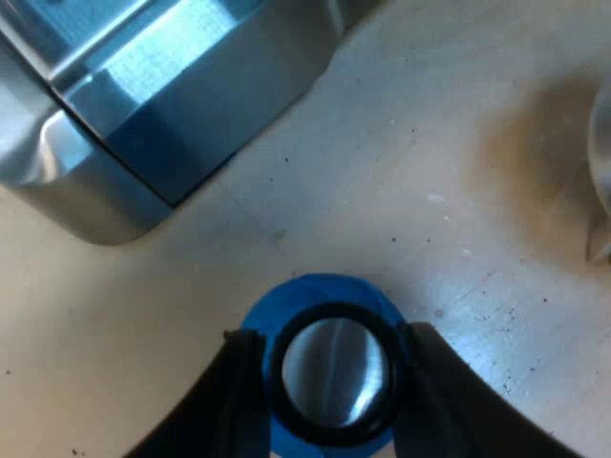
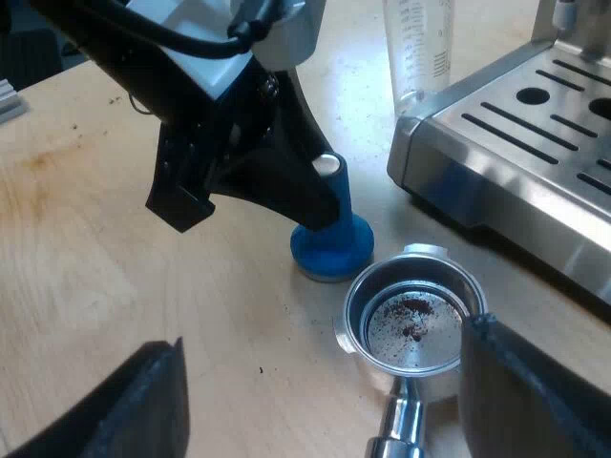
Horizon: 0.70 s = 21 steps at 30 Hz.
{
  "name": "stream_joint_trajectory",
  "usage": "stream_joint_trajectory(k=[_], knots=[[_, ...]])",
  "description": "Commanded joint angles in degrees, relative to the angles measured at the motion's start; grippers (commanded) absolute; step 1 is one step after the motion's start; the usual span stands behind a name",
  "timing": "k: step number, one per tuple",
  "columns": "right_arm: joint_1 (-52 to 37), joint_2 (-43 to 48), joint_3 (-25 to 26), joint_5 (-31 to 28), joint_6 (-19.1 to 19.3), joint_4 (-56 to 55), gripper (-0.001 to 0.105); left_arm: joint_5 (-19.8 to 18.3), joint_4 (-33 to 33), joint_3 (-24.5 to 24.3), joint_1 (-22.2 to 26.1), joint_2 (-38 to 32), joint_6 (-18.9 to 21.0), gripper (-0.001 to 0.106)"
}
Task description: Grind coffee beans and then tamp
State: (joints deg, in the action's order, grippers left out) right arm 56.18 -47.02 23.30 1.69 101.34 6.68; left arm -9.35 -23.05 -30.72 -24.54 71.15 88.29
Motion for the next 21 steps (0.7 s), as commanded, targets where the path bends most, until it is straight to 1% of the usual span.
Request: stream_joint_trajectory(k=[1,3,5,6,7,8,10,11,16,21], knots=[[0.14,0.5,0.15,-0.15,0.79,0.78,0.062,-1.3,0.25,-0.08,0.07,0.34,0.22,0.01],[0.14,0.5,0.15,-0.15,0.79,0.78,0.062,-1.86,0.25,-0.08,0.07,0.34,0.22,0.022],[0.14,0.5,0.15,-0.15,0.79,0.78,0.062,-2.01,0.25,-0.08,0.07,0.34,0.22,0.047],[0.14,0.5,0.15,-0.15,0.79,0.78,0.062,-2.01,0.25,-0.08,0.07,0.34,0.22,0.052],[0.14,0.5,0.15,-0.15,0.79,0.78,0.062,-2.01,0.25,-0.08,0.07,0.34,0.22,0.065],[0.14,0.5,0.15,-0.15,0.79,0.78,0.062,-2.01,0.25,-0.08,0.07,0.34,0.22,0.074],[0.14,0.5,0.15,-0.26,0.79,0.78,0.062,-2.01,0.25,-0.08,0.07,0.34,0.22,0.079],[0.14,0.5,0.15,-0.4,0.79,0.78,0.062,-2.01,0.25,-0.08,0.07,0.34,0.22,0.08],[0.14,0.5,0.15,-0.63,0.79,0.78,0.062,-2.01,0.1,-0.08,0.07,0.07,0.22,0.08],[0.14,0.5,0.15,-1.69,0.79,0.78,0.062,-2.01,-2.94,-0.59,0.07,-2.92,0.22,0.08]])
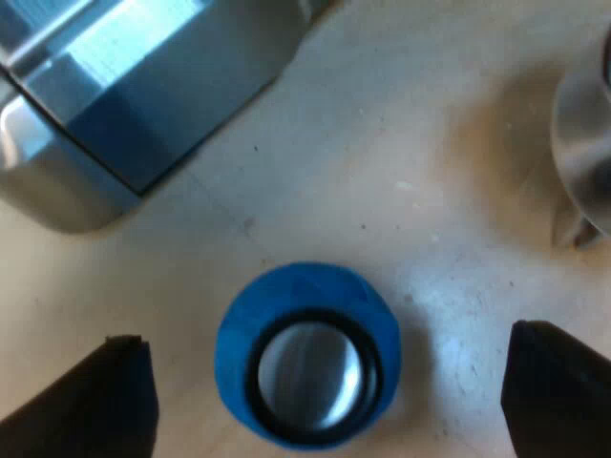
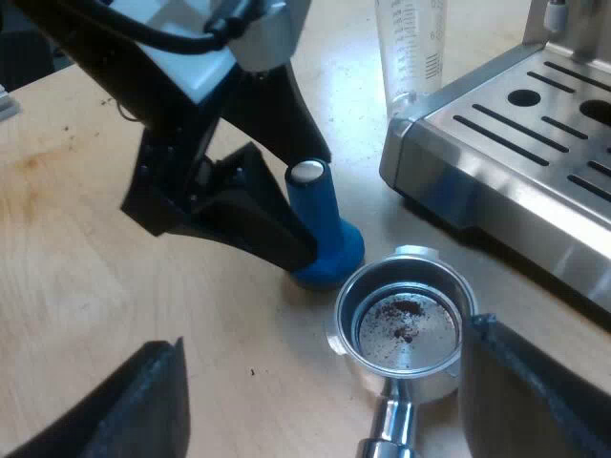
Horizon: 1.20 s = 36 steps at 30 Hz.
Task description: Grind coffee beans and then tamp
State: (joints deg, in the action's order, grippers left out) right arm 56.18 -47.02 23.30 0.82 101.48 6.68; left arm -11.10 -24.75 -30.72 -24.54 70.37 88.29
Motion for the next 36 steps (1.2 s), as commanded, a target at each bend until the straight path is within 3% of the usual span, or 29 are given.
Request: stream_joint_trajectory(k=[1,7,13,24,33,36], knots=[[0.14,0.5,0.15,-0.82,0.65,0.78,0.062,-0.26,-1.92,-0.57,0.07,-3.24,0.22,0.08],[0.14,0.5,0.15,-0.82,0.2,0.78,0.062,-0.26,-4.61,-0.57,0.07,-10.54,0.22,0.08],[0.14,0.5,0.15,-0.82,-6.81,0.78,0.062,-0.26,-7.83,-0.57,0.07,-19.67,0.22,0.08],[0.14,0.5,1.11,1.63,-6.22,0.78,0.062,-0.26,-20.73,-4.81,0.07,-29.66,0.22,0.08],[0.14,0.39,11.58,1.77,-6.08,-16.85,0.062,-0.26,-24.75,-10.72,0.07,-32.86,0.22,0.08],[0.14,0.39,15.95,1.53,-4.39,-21.06,0.062,-0.26,-24.74,-13.07,0.07,-33.44,0.22,0.08]])
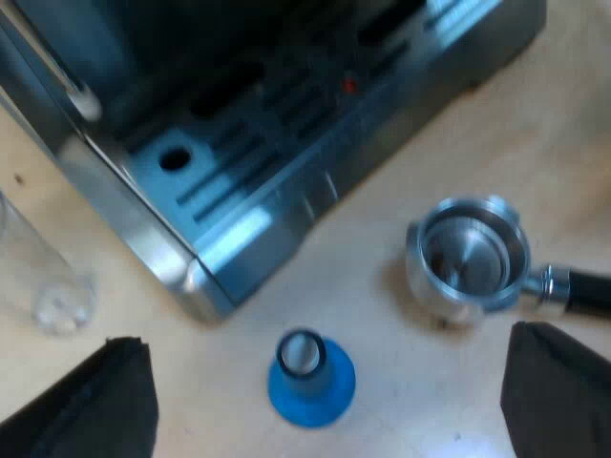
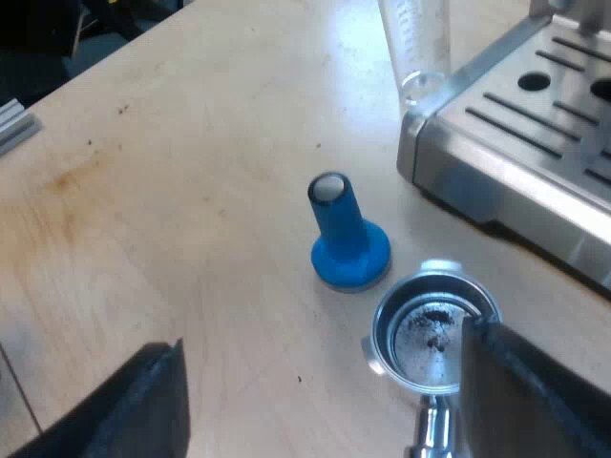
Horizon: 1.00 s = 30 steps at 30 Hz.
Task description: Grind coffee beans and then tamp
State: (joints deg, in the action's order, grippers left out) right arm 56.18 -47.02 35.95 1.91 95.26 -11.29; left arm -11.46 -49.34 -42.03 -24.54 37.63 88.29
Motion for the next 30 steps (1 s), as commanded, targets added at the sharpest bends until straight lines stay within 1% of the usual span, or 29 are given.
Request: stream_joint_trajectory(k=[1,3,5,6,8,9,12,13,17,18,19,20,22,23,24,25,26,28,29,30], knots=[[0.14,0.39,4.78,0.16,2.1,-4.08,0.062,0.09,-0.16,-2.81,0.07,-0.77,0.33,0.08],[0.14,0.39,7.54,-1.49,2.27,-5.92,0.062,0.09,-0.16,-4.33,0.07,-0.74,0.35,0.08],[0.14,0.39,11.29,-5.81,2.23,-9.02,0.062,0.09,-0.16,-6.58,0.07,-0.74,0.6,0.08],[-0.01,0.39,11.88,-6.62,2.23,-9.55,0.062,0.09,-0.16,-7.13,0.07,-0.74,0.58,0.08],[-0.01,0.39,14.59,-10.22,2.36,-12.2,0.062,0.09,-0.16,-9.03,0.07,-0.74,0.58,0.08],[-0.01,0.39,15.38,-10.81,2.72,-13.14,0.062,0.09,-0.05,-9.49,0.07,-0.74,0.58,0.08],[-0.76,0.39,17.38,-10.87,4.2,-16.56,0.062,1.22,-0.04,-11.37,0.07,-0.74,0.58,0.08],[-1.94,0.39,17.83,-10.65,4.0,-17.79,0.062,1.79,-0.04,-12.0,0.07,-0.74,0.58,0.08],[-6.7,0.73,18.07,-9.94,3.96,-19.58,0.062,1.83,-0.04,-12.89,0.07,-0.74,0.58,0.08],[-10.19,1.03,18.07,-6.58,3.96,-20.6,0.062,2.52,0.07,-12.93,0.24,-0.74,0.58,0.08],[-12.59,1.35,18.07,-4.83,3.96,-21.14,0.062,3.19,0.04,-13.06,0.93,-0.74,0.58,0.08],[-13.77,1.59,18.07,-4.31,3.96,-21.24,0.062,3.07,0.04,-13.06,1.47,-0.74,0.58,0.08],[-16.85,2.25,18.07,-2.93,3.96,-21.6,0.062,2.98,0.04,-13.04,3.49,-0.74,0.58,0.08],[-19.06,2.93,18.07,-2.9,3.96,-21.69,0.062,2.44,0.04,-13.04,5.52,-0.74,0.58,0.08],[-20.84,3.51,18.07,-2.91,4.28,-21.81,0.062,1.2,0.04,-13.18,7.44,-0.74,0.58,0.08],[-22.89,4.34,18.07,-2.91,5.36,-22.04,0.062,-1.14,0.04,-13.27,10.0,-0.74,0.58,0.08],[-23.88,4.72,18.07,-2.91,5.89,-22.18,0.062,-2.28,0.04,-13.22,11.35,-0.74,0.58,0.08],[-27.73,6.12,18.07,-2.64,7.24,-22.69,0.062,-6.22,-0.13,-13.22,16.32,-0.74,0.68,0.08],[-28.72,6.35,18.07,-2.44,7.49,-22.82,0.062,-6.87,-0.13,-13.22,17.81,-0.74,1.0,0.08],[-30.75,7.13,18.07,-1.91,7.79,-23.34,0.062,-7.25,-0.11,-13.22,19.2,-0.74,2.42,0.08]])
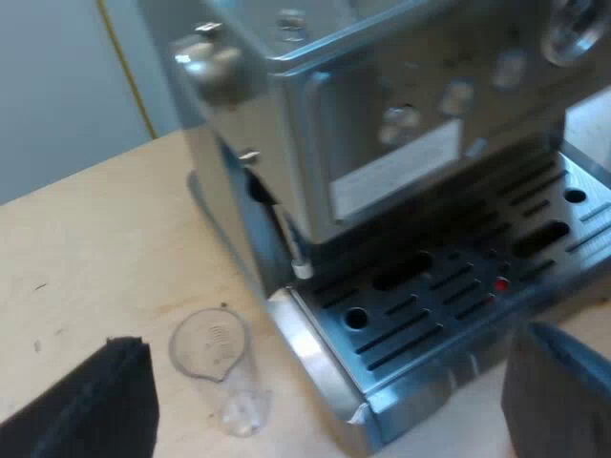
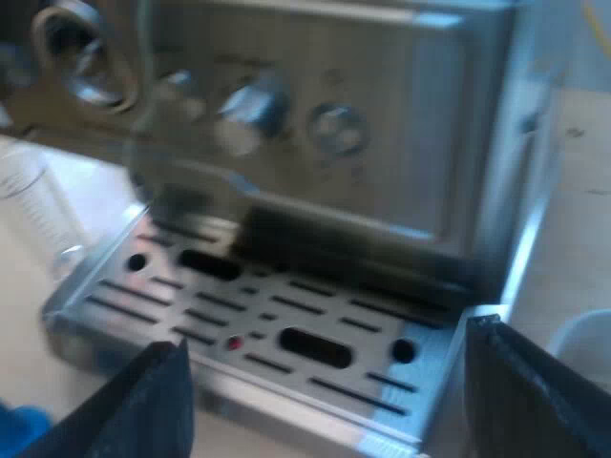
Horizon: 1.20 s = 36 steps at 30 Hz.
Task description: Grind coffee beans and then tamp
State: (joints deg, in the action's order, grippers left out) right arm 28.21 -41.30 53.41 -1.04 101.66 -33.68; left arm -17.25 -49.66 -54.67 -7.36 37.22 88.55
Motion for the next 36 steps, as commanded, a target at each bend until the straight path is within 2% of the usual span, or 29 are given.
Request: stream_joint_trajectory(k=[1,4,8,12,16,20,24,36], knots=[[-4.52,2.13,0.61,1.41,1.42,-1.46,0.062,-1.84,0.2,-0.59,3.4,-0.33,3.81,0.08],[-9.27,3.48,0.61,1.81,1.42,-3.15,0.062,-2.49,0.2,-0.59,4.89,-0.64,4.4,0.08],[-14.6,5.03,0.61,2.7,3.38,-5.36,0.062,-2.47,0.2,-0.59,4.89,-2.25,4.4,0.08],[-19.15,6.48,0.61,3.35,3.62,-6.85,0.062,-1.83,0.2,-0.59,4.89,-4.53,4.4,0.08],[-22.83,8.42,0.61,5.2,4.27,-9.53,0.062,-1.2,-2.51,-0.59,4.89,-6.97,4.4,0.08],[-23.41,10.14,0.61,5.18,5.33,-12.03,0.062,1.22,-6.89,-0.59,4.89,-8.89,3.26,0.08],[-23.41,12.94,0.14,5.18,5.32,-13.0,0.062,5.2,-9.5,-0.59,4.89,-12.21,2.48,0.08],[-23.41,26.06,-5.28,5.18,5.32,-12.99,0.062,5.23,-9.63,-0.59,4.89,-23.73,2.82,0.08]])
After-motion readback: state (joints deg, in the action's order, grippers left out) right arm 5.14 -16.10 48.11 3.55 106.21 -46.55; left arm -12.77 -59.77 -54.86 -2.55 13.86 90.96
